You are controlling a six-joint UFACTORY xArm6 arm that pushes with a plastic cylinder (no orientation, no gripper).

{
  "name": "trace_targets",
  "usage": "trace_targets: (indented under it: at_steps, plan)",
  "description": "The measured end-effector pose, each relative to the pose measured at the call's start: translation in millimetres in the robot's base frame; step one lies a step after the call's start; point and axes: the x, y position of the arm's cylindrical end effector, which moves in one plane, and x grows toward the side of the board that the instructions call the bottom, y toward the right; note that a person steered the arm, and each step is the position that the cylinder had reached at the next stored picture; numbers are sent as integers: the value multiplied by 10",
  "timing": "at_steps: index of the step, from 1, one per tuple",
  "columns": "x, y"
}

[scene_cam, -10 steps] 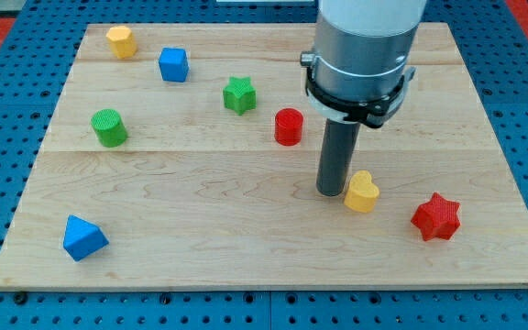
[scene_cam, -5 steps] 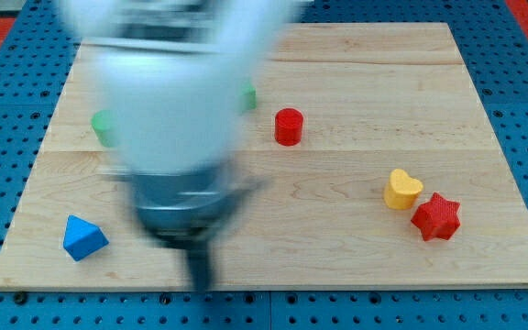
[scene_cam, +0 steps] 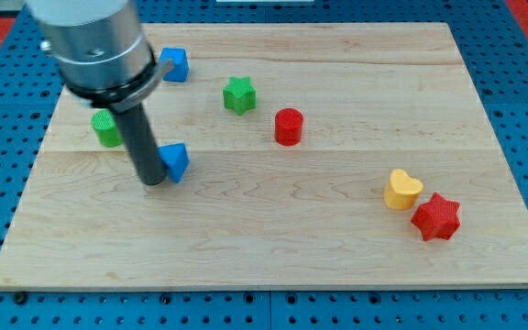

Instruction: Move the blue triangle diagonal to the red circle

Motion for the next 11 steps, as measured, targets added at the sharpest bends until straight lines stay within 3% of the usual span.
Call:
trace_targets:
  at_steps: [2, 5, 7, 9, 10, 11]
  plan:
    - [-540, -10]
    - [-185, 1281]
    - [67, 1623]
    - [-52, 1898]
    - [116, 1283]
    - [40, -139]
